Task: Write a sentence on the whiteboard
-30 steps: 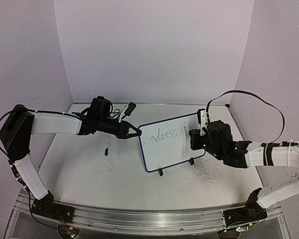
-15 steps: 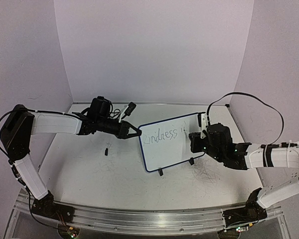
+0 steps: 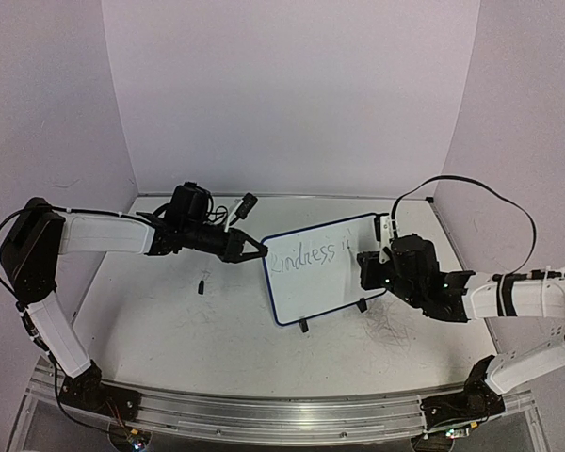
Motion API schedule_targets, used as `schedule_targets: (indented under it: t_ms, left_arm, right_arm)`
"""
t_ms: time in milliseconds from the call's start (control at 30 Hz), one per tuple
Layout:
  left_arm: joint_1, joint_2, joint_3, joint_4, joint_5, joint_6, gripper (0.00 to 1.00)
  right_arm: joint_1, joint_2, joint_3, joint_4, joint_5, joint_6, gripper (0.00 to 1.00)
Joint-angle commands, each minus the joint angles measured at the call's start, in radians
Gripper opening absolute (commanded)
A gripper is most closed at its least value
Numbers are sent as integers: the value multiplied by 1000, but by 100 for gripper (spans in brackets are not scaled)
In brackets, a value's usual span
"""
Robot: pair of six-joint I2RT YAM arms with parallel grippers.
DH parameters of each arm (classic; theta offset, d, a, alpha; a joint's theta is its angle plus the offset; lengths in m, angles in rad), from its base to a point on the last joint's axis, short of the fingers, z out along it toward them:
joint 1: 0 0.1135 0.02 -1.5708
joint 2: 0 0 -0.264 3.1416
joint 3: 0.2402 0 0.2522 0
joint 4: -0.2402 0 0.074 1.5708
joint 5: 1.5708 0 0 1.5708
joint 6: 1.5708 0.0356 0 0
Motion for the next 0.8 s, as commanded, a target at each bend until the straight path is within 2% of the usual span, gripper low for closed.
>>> schedule_targets:
  t_ms: [0, 767]
  left_arm:
    - [-5, -12, 20, -44, -44, 65, 0]
    - [-7, -13, 17, -46, -45, 69, 0]
  right_arm:
    - [-5, 25, 43, 48, 37, -16, 0]
    - [-6, 35, 69, 43, 114, -8, 0]
